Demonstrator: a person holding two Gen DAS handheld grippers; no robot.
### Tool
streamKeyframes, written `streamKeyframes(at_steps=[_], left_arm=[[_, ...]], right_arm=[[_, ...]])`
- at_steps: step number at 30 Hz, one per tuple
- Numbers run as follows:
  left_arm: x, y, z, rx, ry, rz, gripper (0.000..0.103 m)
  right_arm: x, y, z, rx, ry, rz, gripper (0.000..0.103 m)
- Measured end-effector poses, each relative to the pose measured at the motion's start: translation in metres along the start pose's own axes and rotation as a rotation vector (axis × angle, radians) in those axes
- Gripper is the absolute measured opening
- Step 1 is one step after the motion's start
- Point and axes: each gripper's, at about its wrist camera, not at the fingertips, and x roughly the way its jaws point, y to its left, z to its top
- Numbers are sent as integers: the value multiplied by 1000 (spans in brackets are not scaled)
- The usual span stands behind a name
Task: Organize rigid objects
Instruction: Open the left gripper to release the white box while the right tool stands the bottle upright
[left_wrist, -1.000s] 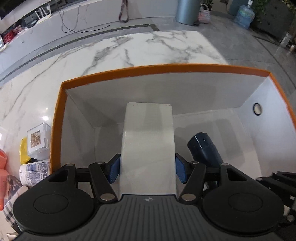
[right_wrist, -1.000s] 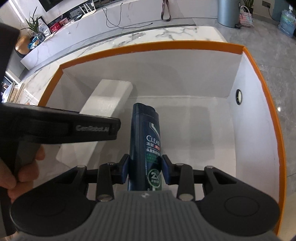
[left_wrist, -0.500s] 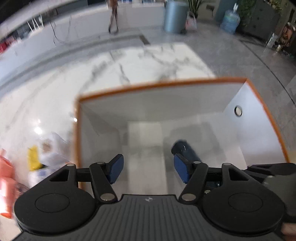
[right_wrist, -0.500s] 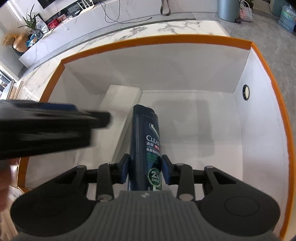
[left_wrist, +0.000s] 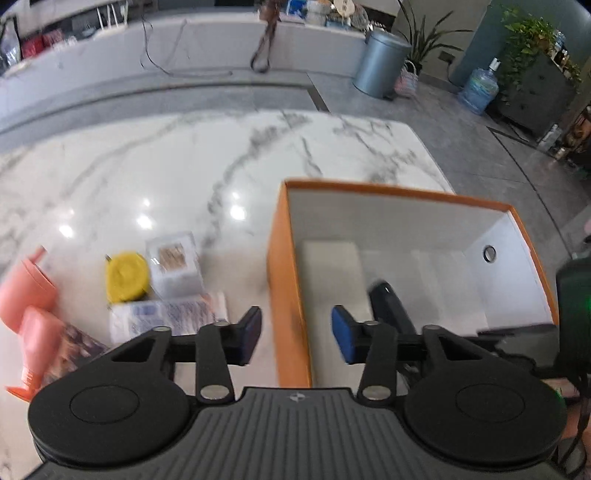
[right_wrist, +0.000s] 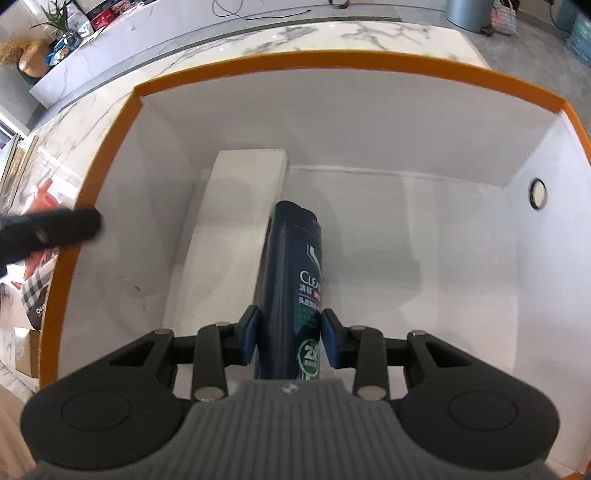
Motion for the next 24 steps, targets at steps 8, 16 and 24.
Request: streamKeyframes(at_steps=[8, 16, 24], left_arm=[[4, 1, -10, 30, 11, -53, 27], [5, 2, -11, 33, 9, -60, 27], [4, 4, -10, 19, 10, -71, 27]], right_arm=[[8, 11, 13, -35, 20, 3, 36], [11, 14, 25, -72, 20, 28, 36], [12, 19, 28, -44, -11, 34, 33]])
